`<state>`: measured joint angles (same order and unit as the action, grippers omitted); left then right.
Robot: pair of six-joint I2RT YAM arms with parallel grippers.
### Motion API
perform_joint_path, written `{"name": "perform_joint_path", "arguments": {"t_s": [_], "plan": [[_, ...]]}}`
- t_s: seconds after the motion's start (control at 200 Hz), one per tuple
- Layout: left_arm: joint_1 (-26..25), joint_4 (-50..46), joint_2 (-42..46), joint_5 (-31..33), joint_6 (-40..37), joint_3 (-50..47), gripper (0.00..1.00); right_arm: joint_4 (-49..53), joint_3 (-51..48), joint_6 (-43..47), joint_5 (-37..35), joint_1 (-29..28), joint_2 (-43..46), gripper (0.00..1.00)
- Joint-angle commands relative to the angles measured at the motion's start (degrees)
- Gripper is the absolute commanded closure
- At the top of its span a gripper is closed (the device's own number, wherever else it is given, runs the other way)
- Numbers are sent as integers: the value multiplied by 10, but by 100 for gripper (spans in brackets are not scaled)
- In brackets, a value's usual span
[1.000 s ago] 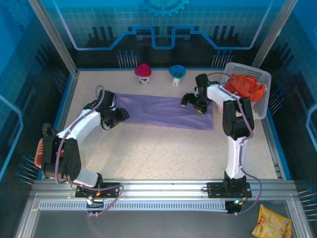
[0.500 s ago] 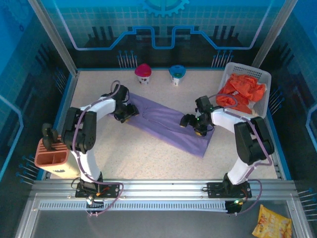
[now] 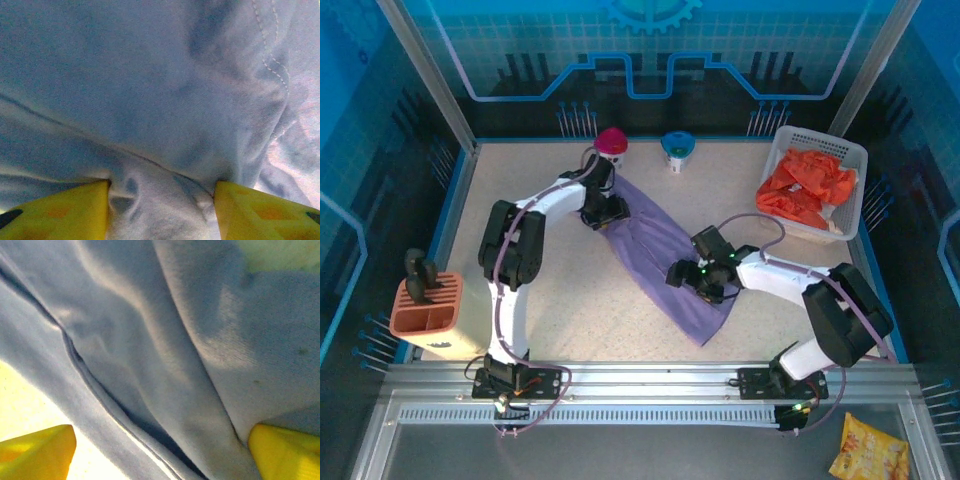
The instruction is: Fold and stack the t-shirts
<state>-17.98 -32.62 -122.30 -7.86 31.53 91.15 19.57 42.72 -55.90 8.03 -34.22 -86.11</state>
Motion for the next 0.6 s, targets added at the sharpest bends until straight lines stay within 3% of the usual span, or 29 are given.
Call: {"name": "perform_joint_path", "arguments": {"t_s": [0.0, 0.31, 0.595], "plan": [[-26, -41, -30, -25, -20, 45, 43, 45, -24, -49, -9, -48, -19, 8], [-60, -96, -118, -55, -34, 183, 43, 15, 25, -84, -14, -139, -72, 8], [-68, -101, -137, -61, -37, 208, 43, -7, 62, -86, -9, -157, -107, 8]]}}
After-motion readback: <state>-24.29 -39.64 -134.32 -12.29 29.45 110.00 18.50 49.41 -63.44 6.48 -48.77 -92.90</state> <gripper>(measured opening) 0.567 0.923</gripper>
